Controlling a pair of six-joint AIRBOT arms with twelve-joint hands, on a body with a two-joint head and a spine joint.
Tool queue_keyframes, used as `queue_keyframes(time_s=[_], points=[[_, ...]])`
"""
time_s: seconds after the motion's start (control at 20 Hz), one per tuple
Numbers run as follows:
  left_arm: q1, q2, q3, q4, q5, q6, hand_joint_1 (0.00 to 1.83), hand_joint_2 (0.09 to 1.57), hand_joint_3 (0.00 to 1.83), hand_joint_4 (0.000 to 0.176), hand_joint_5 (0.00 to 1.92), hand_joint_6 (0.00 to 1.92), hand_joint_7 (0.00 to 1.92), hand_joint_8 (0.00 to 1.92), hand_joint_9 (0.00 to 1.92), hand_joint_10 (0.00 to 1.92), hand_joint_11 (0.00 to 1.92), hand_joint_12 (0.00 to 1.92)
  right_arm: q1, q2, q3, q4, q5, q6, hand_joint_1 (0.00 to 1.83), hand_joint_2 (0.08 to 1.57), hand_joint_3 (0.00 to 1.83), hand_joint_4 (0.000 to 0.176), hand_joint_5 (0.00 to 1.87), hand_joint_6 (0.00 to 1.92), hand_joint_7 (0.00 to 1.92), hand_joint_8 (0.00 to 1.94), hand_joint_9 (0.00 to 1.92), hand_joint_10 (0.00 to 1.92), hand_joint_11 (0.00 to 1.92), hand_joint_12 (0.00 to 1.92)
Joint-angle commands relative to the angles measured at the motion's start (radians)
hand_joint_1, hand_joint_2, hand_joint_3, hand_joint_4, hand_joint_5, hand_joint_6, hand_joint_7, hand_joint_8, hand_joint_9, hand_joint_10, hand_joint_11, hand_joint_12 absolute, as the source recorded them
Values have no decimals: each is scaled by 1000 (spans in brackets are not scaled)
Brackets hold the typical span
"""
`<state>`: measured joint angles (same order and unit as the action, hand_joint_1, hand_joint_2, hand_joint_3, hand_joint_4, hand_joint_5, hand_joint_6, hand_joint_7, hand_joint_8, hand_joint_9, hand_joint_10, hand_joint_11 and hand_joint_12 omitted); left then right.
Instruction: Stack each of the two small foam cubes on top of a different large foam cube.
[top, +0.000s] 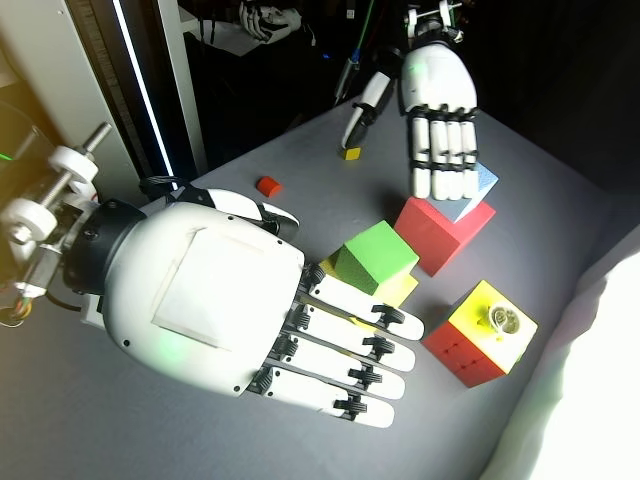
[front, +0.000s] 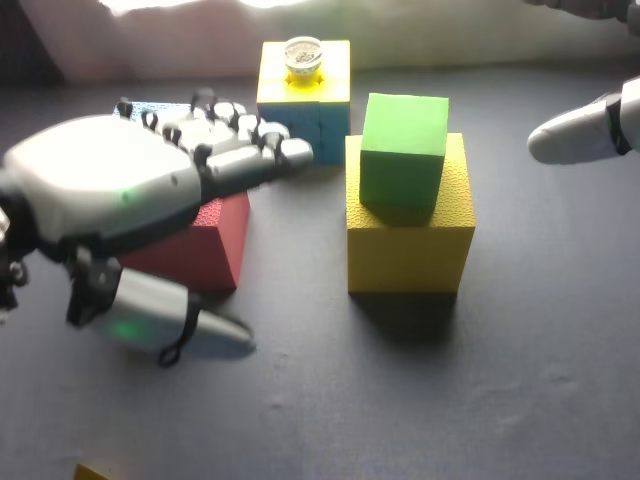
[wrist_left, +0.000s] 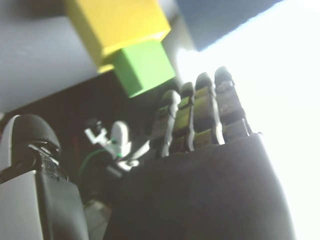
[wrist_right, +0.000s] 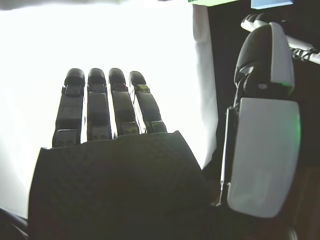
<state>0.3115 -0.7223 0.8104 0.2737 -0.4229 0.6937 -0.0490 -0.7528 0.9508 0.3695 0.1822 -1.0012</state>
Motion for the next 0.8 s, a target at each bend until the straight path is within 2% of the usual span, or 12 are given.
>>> queue_keyframes(time_s=[0.0, 0.1, 0.2, 0.3, 0.35, 0.4, 0.55, 0.6, 0.65, 0.75], points=[[3, 23, -5, 30, -154, -47, 448, 1012, 16, 0, 0, 0, 0, 0, 0, 0, 0, 0, 13, 14, 0, -2, 114, 14, 618, 939, 28, 0, 0, 0, 0, 0, 0, 0, 0, 0], [20, 55, -27, 136, -175, -136, 424, 1015, 14, 0, 0, 0, 0, 0, 2, 1, 3, 1, 15, 14, -1, -2, 114, 14, 547, 952, 26, 0, 0, 0, 0, 0, 0, 0, 12, 6], [48, 88, -49, 253, -224, -241, 443, 1033, 17, 0, 3, 1, 10, 4, 21, 8, 20, 9, 15, 14, 0, -2, 114, 13, 588, 948, 18, 0, 6, 2, 20, 6, 20, 7, 34, 18], [94, 111, -65, 292, -300, -294, 406, 1048, 4, 0, 12, 1, 51, 4, 76, 9, 47, 39, 17, 14, 0, -2, 114, 13, 617, 955, 15, 0, 24, 7, 59, 16, 59, 19, 63, 37], [128, 130, -81, 295, -342, -299, 405, 1046, 0, 0, 40, 11, 72, 9, 93, 12, 68, 55, 17, 14, 0, -2, 114, 13, 620, 961, 0, 0, 32, 5, 67, 20, 83, 4, 12, 229], [146, 145, -94, 295, -363, -300, 403, 1062, 0, 0, 42, 2, 98, 5, 115, 7, 13, 206, 17, 14, 0, -2, 114, 13, 552, 982, 0, 0, 9, 1, 48, 7, 55, 0, 2, 198], [178, 223, -158, 332, -374, -300, 441, 1064, 0, 0, 97, 9, 179, 13, 186, 14, 0, 391, 17, 15, 0, -2, 114, 13, 577, 997, 3, 0, 68, 15, 102, 15, 87, 11, 0, 212], [178, 232, -167, 340, -372, -300, 437, 1082, 6, 0, 87, 3, 183, 11, 192, 13, 0, 396, 17, 15, 0, -2, 114, 13, 604, 986, 0, 0, 122, 14, 160, 11, 144, 17, 0, 317], [178, 234, -175, 348, -371, -299, 477, 1078, 2, 0, 117, 9, 212, 14, 217, 16, 0, 440, 17, 15, 0, -2, 114, 13, 634, 992, 2, 0, 134, 13, 176, 10, 161, 19, 0, 334], [178, 228, -181, 349, -369, -296, 447, 1109, 4, 0, 176, 12, 306, 18, 316, 28, 0, 666, 17, 15, 0, -2, 114, 13, 659, 1012, 5, 0, 193, 13, 236, 10, 238, 27, 0, 566]])
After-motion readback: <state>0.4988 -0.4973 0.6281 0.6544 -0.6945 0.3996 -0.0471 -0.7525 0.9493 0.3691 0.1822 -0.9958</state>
